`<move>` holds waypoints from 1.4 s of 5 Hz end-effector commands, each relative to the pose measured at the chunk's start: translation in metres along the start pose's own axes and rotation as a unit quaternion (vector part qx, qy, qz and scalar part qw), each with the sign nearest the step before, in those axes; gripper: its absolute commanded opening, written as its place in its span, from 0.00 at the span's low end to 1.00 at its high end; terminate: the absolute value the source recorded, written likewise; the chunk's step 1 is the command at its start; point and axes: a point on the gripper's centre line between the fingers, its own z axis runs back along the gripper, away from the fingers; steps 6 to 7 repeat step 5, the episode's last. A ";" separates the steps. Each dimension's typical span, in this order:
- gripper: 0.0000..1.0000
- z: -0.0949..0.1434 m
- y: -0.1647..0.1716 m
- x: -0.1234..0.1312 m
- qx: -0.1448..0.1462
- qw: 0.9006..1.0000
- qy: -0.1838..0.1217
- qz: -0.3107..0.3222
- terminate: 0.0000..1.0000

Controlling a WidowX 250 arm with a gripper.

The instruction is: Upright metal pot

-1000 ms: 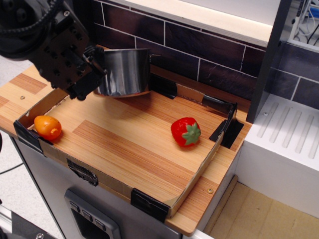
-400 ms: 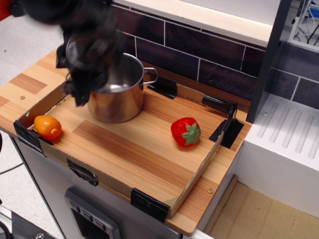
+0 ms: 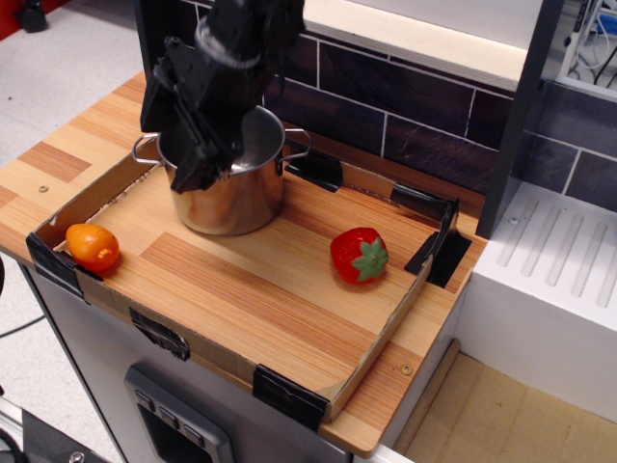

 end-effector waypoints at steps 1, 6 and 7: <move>1.00 0.079 0.047 -0.007 -0.103 0.988 -0.111 0.002 0.00; 1.00 0.131 0.072 -0.026 -0.108 0.978 -0.176 0.031 1.00; 1.00 0.131 0.072 -0.026 -0.108 0.978 -0.176 0.031 1.00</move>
